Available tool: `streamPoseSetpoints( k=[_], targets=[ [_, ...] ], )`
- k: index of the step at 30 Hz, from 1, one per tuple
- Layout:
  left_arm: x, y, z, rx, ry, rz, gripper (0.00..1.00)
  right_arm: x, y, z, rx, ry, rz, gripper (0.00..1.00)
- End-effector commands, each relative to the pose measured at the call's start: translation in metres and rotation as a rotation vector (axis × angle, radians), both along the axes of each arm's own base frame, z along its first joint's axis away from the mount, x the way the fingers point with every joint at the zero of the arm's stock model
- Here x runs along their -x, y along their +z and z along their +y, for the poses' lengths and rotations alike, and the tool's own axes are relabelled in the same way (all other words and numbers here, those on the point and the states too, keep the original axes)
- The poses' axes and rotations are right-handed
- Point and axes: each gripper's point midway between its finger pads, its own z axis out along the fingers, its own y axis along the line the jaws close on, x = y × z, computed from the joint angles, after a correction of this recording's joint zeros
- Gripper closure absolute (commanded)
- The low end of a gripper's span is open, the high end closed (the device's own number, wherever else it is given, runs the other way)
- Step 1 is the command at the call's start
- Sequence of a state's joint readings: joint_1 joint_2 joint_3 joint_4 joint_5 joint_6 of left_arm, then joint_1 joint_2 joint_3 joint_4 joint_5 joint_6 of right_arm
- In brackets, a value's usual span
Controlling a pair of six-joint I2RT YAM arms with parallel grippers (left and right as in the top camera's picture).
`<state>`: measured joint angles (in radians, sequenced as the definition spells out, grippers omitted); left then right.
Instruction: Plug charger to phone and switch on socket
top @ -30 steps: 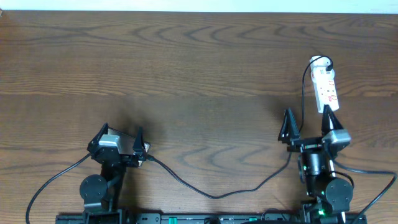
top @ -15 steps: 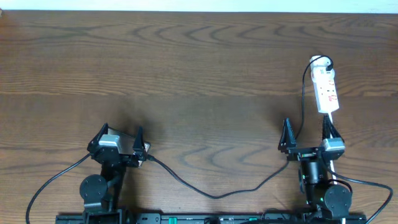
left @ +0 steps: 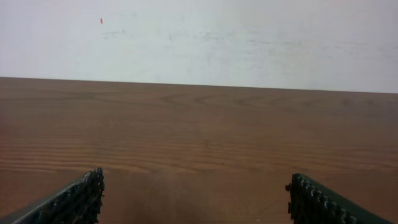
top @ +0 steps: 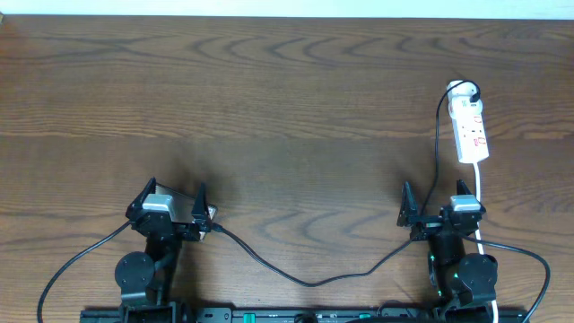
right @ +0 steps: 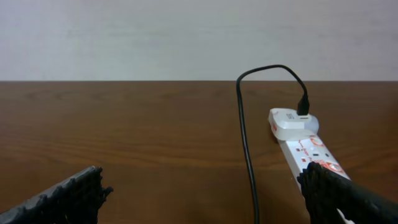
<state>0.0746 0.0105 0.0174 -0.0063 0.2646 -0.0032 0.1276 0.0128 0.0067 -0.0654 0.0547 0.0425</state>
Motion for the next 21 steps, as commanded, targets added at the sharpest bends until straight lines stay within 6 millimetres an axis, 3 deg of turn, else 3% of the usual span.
streamPoseSetpoints(
  k=[1,15,21],
  targets=[
    [0.002,-0.014,-0.007,0.009,-0.042,0.047,0.07,0.0,0.0,-0.006,0.066,-0.025,-0.006,0.01],
    [0.002,-0.014,-0.007,0.009,-0.042,0.047,0.07,0.001,-0.002,-0.052,0.096,-0.189,0.009,0.01],
    [0.002,-0.014,-0.007,0.009,-0.042,0.047,0.07,0.001,-0.002,-0.052,0.108,-0.187,0.01,0.01]
  ],
)
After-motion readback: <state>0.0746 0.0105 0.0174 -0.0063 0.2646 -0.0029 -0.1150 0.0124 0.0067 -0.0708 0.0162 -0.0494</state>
